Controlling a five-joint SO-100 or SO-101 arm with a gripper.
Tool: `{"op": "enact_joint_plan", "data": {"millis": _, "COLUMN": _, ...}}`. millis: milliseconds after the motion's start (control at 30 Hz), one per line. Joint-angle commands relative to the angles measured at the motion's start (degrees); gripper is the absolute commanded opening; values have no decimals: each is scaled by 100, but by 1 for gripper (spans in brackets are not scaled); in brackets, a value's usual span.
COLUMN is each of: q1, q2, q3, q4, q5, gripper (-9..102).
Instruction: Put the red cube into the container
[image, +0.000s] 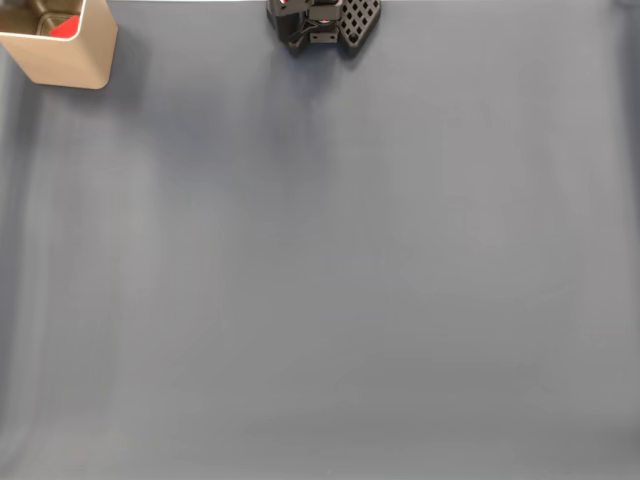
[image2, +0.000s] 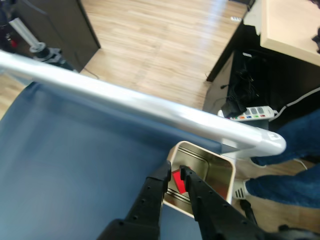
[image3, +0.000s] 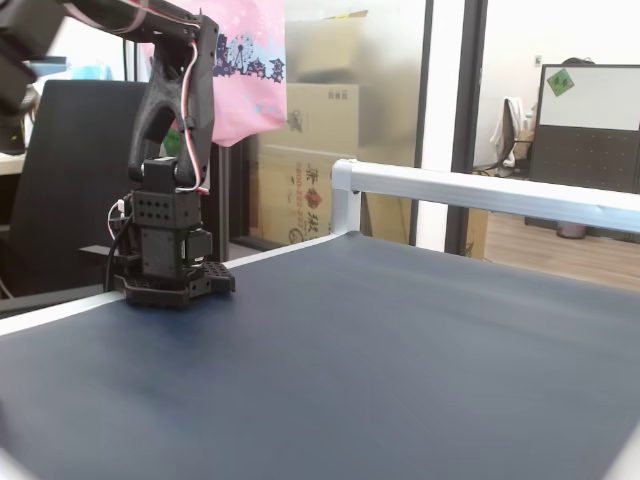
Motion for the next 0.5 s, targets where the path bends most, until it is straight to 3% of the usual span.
{"op": "enact_joint_plan", "data": {"millis": 0, "q1": -729, "q2": 633, "q3": 149, "q4": -70, "q5": -132, "gripper": 0}}
{"op": "enact_joint_plan", "data": {"millis": 467, "q1": -5221, "q2": 3981, "q3": 3981, "q4": -1090, "q5": -738, "gripper": 0}}
